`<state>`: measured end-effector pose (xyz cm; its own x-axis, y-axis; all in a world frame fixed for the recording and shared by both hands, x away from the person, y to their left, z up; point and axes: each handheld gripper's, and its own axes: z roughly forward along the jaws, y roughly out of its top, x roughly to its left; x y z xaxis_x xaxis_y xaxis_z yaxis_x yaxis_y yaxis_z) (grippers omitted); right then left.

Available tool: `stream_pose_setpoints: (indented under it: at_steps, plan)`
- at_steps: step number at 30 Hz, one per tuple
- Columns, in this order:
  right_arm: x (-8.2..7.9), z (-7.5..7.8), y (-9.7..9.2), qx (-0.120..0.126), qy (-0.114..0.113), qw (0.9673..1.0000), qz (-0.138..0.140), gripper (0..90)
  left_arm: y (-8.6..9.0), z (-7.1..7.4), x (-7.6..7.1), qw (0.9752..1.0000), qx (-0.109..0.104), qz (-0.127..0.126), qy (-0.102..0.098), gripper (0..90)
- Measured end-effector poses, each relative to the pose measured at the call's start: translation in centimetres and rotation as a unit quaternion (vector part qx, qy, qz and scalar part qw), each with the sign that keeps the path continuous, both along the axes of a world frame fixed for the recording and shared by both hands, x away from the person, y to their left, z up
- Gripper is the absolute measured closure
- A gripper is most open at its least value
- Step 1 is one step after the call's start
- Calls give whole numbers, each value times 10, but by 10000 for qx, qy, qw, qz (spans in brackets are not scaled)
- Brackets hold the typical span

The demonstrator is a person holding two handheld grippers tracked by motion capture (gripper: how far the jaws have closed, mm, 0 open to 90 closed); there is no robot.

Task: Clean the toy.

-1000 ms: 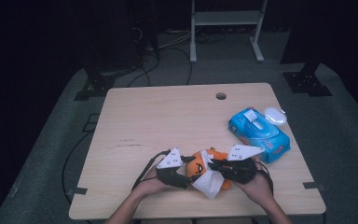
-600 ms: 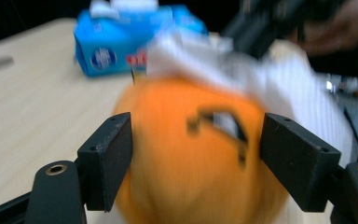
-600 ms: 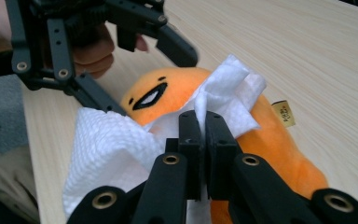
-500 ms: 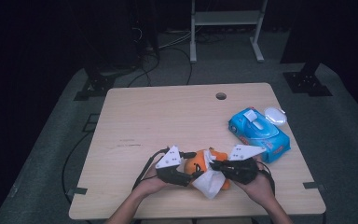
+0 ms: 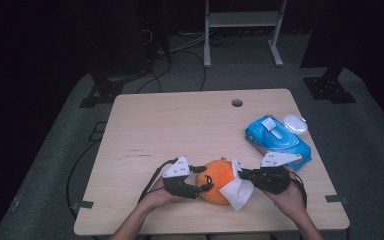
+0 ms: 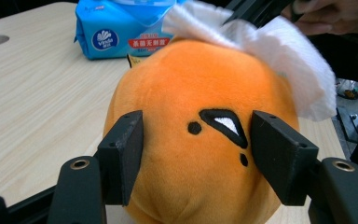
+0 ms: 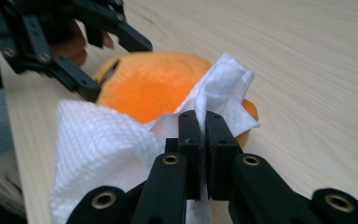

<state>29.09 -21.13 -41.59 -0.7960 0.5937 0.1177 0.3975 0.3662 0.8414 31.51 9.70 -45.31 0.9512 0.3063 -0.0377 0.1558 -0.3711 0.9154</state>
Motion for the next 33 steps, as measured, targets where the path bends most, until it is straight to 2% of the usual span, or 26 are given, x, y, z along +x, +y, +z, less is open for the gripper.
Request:
stream_pose_setpoints:
  at_steps: [2,6,13,14,18,20,24,28,32,33]
  plan:
    - [-3,3,6,44,-88,9999,78,858,1,-1,1,10000,-14,-10,36,358]
    - [-4,3,12,-99,-125,9997,178,857,3,-2,1,10000,-28,-33,55,358]
    - [6,-6,-10,-104,146,9997,-169,857,0,-1,0,10000,-26,31,70,354]
    - [6,-5,-11,-32,175,9997,-191,857,0,-1,0,10000,-7,24,65,352]
    - [5,4,-3,190,4,9998,-116,857,-2,-2,-1,10000,-15,-7,72,353]
    - [6,4,3,89,-29,9999,-77,856,-1,-2,0,10000,-18,-42,85,353]
    - [10,-5,-1,33,147,9998,-112,856,-1,-3,-1,9999,-32,-43,92,353]
    - [13,-8,-11,-66,254,9988,-414,856,-3,-2,-1,9999,-5,-54,112,349]
    - [10,0,-5,125,108,9993,-345,856,-6,-1,-4,9999,48,-126,33,346]
    - [10,0,-2,106,97,9994,-321,855,-6,-1,-4,9999,53,-135,30,346]
